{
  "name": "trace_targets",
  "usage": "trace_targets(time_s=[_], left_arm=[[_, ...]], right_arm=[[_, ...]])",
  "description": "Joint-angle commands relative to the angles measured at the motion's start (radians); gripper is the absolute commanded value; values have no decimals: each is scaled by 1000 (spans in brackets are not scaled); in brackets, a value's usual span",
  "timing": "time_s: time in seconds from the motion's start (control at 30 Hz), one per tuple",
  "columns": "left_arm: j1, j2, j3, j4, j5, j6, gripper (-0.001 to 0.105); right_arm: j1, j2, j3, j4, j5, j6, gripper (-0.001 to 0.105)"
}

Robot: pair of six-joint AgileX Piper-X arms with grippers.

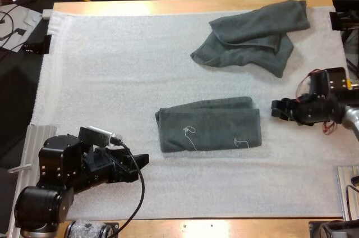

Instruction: Pick towel from pile, fold and stack

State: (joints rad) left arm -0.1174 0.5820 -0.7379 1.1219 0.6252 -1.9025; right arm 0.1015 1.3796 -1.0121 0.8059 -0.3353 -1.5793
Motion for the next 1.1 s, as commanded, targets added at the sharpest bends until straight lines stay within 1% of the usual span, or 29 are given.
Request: trace_targets(time_s=[0.0, 0.2, 0.33, 0.43, 0.63, 0.83, 1.0, 1.03, 1.07], left_arm=[[1, -4, -8, 11, -4, -4, 58], [2, -4, -8, 17, -2, -4, 58], [1, -1, -8, 20, -1, -3, 58], [0, -1, -5, 19, -1, -6, 58], [1, -3, -5, 19, -4, -4, 58], [1, -2, -3, 21, -1, -6, 58], [0, -2, -4, 24, -1, -6, 58], [0, -1, -5, 25, 0, -6, 58], [0, -1, -5, 28, 2, -6, 58]], right_arm=[[-11, 66, 1, -31, -99, -25, 55], [-12, 173, 2, -79, -211, -23, 55], [-7, 231, 1, -118, -261, -12, 55], [16, 243, -4, -122, -246, -9, 54], [119, 307, -3, -194, -223, 72, 53], [191, 352, -6, -277, -209, 166, 54], [221, 375, -4, -275, -214, 192, 53], [225, 376, -3, -268, -213, 194, 53], [227, 378, -3, -258, -202, 199, 45]])
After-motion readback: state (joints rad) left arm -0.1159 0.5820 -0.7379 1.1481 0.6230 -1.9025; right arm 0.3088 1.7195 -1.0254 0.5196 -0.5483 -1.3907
